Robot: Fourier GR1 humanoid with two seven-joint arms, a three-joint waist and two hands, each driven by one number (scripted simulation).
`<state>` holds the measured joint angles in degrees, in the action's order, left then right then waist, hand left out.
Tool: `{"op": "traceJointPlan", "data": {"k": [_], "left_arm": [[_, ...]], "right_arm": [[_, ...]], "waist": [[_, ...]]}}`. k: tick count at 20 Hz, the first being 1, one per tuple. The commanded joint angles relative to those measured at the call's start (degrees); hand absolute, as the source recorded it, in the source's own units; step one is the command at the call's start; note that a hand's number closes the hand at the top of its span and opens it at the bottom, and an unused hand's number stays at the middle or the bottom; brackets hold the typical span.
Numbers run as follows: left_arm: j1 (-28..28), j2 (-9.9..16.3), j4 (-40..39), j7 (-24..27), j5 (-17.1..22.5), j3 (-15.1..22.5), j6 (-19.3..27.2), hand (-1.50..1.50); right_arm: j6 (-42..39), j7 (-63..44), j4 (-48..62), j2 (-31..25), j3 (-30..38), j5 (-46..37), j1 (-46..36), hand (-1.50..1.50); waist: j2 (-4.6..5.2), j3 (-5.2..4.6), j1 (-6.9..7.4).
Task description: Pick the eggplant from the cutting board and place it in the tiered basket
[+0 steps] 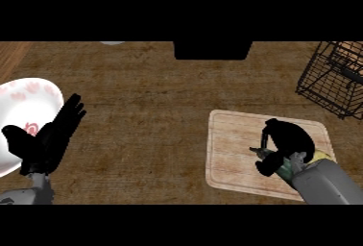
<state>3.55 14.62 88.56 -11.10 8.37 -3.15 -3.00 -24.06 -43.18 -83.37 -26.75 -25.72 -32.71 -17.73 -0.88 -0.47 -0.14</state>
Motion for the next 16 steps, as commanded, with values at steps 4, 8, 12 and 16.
{"op": "traceJointPlan", "data": {"k": [4,8,12,16], "left_arm": [[-2.6,-0.2,0.5,0.3,0.0,-2.2,2.4,0.0],[-3.4,-0.3,1.0,1.1,0.5,-2.7,2.0,0.0],[-4.2,-0.4,2.6,0.4,1.1,-2.2,1.3,0.0],[-5.4,0.1,2.1,1.0,0.8,-2.4,0.9,0.0]], "right_arm": [[6.8,16.6,6.5,-22.8,16.6,1.5,8.1,1.5],[14.9,29.8,13.6,-30.8,24.7,1.6,11.8,1.5],[25.8,41.1,19.8,-32.6,34.7,4.8,11.8,1.5],[29.7,53.1,23.4,-29.8,45.5,15.9,10.3,1.5]], "waist": [[0.3,1.22,-6.47],[0.44,1.23,-6.05],[0.13,1.33,-4.83],[-0.17,1.25,-4.66]]}}
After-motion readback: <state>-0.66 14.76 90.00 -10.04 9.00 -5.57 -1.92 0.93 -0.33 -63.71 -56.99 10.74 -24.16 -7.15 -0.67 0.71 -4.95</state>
